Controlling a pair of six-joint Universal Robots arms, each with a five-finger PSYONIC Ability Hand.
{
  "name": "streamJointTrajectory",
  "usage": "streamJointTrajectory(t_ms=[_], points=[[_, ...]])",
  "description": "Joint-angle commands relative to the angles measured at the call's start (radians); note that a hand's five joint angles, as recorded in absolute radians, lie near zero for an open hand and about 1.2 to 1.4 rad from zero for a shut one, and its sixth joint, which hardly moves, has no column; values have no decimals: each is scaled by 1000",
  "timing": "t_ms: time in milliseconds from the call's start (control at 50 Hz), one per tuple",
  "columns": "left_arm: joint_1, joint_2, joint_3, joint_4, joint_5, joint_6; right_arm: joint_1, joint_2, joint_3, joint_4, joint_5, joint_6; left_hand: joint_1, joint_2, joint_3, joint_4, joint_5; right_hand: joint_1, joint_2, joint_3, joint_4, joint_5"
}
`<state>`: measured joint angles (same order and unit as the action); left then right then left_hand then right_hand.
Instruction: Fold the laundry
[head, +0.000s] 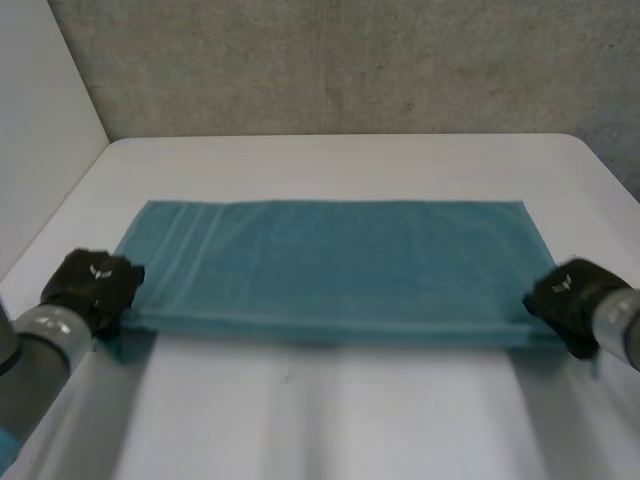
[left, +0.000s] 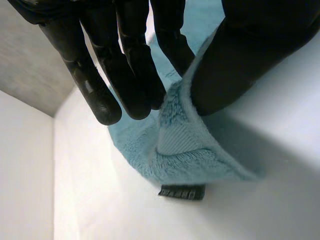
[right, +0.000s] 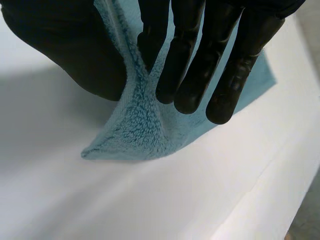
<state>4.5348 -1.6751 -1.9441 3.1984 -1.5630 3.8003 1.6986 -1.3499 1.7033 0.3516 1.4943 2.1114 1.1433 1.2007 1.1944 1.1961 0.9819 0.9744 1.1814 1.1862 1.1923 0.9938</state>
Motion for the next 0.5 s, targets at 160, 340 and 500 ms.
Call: streamJointTrajectory(t_ms=[160, 340, 500], points=[[-23, -196, 213, 7, 8, 52, -43, 137, -126, -79, -52, -122, 253, 196, 202, 200, 240, 422, 215, 210, 204, 228], [-63, -462, 533, 130, 4, 52, 50, 426, -489, -241, 26, -34, 253, 196, 202, 200, 240, 422, 215, 210, 204, 228], [-82, -680, 772, 279, 8, 49, 90, 627, -694, -420, 57, -37, 253, 196, 202, 200, 240, 422, 215, 210, 204, 228]])
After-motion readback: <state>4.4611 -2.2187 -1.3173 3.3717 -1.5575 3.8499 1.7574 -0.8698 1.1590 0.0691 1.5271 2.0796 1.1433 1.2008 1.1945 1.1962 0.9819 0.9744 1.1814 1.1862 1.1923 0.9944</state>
